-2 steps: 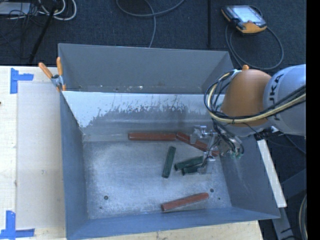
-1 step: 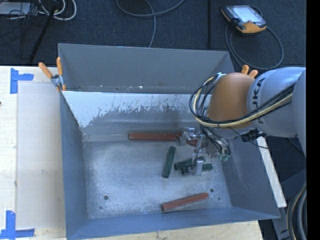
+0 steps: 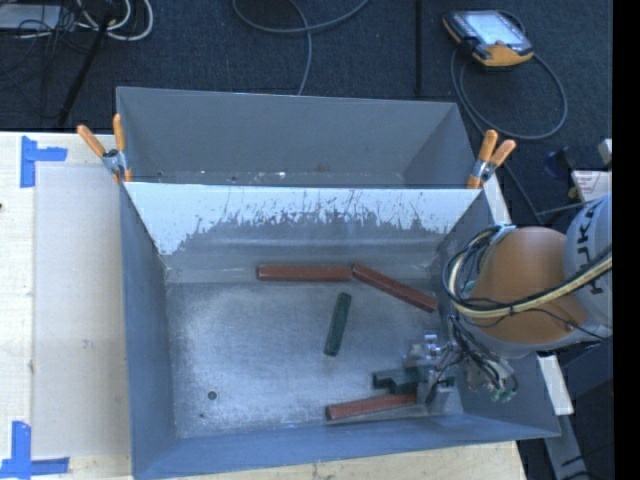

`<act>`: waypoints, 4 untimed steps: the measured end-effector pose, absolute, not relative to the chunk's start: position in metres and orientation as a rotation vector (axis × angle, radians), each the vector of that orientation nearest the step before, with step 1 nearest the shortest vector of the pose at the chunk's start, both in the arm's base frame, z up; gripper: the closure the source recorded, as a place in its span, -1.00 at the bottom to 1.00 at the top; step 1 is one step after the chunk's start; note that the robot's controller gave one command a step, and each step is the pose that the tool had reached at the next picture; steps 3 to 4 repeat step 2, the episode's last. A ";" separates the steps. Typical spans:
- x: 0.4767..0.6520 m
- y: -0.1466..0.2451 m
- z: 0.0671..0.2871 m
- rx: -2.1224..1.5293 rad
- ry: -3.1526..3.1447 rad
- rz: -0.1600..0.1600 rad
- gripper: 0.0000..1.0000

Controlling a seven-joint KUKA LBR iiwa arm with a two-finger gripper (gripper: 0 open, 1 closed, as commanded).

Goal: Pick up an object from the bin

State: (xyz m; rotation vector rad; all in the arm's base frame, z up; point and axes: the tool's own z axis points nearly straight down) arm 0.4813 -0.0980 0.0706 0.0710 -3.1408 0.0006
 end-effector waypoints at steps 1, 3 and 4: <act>0.481 -0.098 0.071 0.072 -3.141 0.001 1.00; 0.543 -0.108 0.236 0.009 -3.144 0.001 1.00; 0.543 -0.108 0.236 0.009 -3.144 0.001 1.00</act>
Offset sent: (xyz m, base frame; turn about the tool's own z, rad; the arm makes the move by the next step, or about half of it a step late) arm 0.0610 -0.0092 0.1654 0.0399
